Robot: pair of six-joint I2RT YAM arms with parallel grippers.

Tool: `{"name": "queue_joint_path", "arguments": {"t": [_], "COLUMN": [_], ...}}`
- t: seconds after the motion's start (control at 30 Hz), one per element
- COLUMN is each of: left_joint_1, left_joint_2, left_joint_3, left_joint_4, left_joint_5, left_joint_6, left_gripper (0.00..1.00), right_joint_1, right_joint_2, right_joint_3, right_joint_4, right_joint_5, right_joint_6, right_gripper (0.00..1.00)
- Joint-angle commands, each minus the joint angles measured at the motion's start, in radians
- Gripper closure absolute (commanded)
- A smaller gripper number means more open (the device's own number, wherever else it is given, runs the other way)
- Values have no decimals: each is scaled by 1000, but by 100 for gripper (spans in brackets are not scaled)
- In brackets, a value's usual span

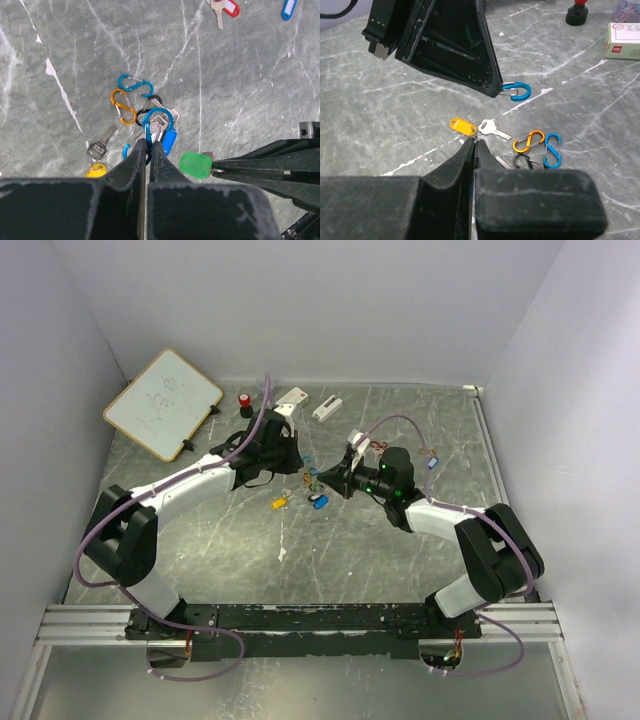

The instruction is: Put the keys on the keyring

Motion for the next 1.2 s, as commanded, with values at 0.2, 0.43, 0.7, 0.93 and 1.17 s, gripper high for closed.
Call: {"name": "queue_joint_path", "arguments": {"t": [0.2,0.43,0.7,0.93,1.17], "left_joint_1": [-33,-43,-55,-64,-69], "left_joint_2": [11,1,2,4,5], "left_joint_3": [54,48,58,60,63], "left_joint_4": [-18,-17,-26,-25,-29], "left_joint_5": [15,4,-1,-4,-8], "left_joint_6": [3,-6,-7,-10,-8], "left_gripper": [93,93,93,93,93], "right_joint_1": [-5,-5,-5,-5,-5], "right_joint_2": [11,23,42,52,61], "right_joint_3": [60,81,94,101,102], "right_joint_4": [-24,-61,-57,-55,-51], "right_joint_5": [26,58,65,67,68], "right_joint_6": [18,26,52,64,73], "right_gripper": [100,100,100,100,100]}}
